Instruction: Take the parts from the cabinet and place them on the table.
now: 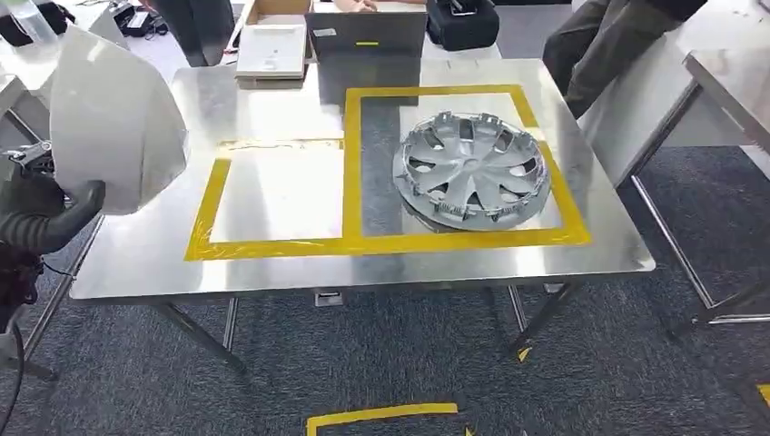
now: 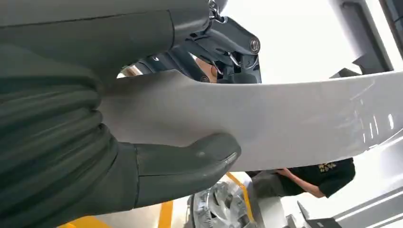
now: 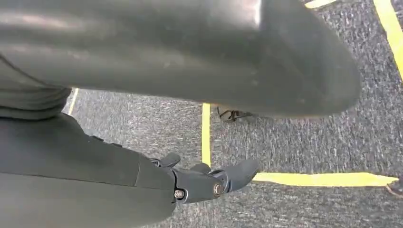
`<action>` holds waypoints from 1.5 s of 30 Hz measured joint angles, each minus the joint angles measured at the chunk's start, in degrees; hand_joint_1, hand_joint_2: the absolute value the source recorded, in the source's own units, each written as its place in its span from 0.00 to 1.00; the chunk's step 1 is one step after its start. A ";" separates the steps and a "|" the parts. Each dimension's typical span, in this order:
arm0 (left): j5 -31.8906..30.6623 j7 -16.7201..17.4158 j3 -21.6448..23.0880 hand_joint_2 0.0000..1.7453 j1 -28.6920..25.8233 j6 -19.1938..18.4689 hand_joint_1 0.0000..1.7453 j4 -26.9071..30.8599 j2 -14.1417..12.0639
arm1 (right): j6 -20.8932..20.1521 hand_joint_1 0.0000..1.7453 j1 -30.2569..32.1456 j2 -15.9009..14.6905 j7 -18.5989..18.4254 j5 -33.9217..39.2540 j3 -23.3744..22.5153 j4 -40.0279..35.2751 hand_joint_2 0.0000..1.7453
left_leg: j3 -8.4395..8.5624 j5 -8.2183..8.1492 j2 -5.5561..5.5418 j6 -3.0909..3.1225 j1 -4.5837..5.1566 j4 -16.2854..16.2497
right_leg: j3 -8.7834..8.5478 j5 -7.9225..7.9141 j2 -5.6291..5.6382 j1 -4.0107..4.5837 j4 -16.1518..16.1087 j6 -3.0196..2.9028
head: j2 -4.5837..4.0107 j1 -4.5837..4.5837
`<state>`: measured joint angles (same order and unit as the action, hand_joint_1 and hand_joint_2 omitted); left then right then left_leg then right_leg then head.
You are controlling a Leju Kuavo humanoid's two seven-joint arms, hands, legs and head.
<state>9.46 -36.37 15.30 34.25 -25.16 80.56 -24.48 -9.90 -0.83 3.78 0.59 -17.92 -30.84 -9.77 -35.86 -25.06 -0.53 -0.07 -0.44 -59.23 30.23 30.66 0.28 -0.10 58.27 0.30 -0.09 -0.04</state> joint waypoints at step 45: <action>-46.09 13.48 17.54 1.00 24.99 41.96 1.00 -51.64 18.46 | 1.55 0.00 -0.27 -0.26 -0.07 -2.73 0.00 0.07 0.00 | 0.15 0.31 -0.18 -0.07 0.22 0.29 | 0.94 -2.15 -0.02 0.01 -0.83 -0.29 | -0.02 0.04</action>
<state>-36.62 -22.89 32.84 59.24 16.80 28.93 -6.02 -8.35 -1.10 3.52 0.52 -20.65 -30.84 -9.70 -35.71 -24.75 -0.71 -0.14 -0.21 -58.94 31.17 28.51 0.26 -0.09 57.43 0.01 -0.11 0.00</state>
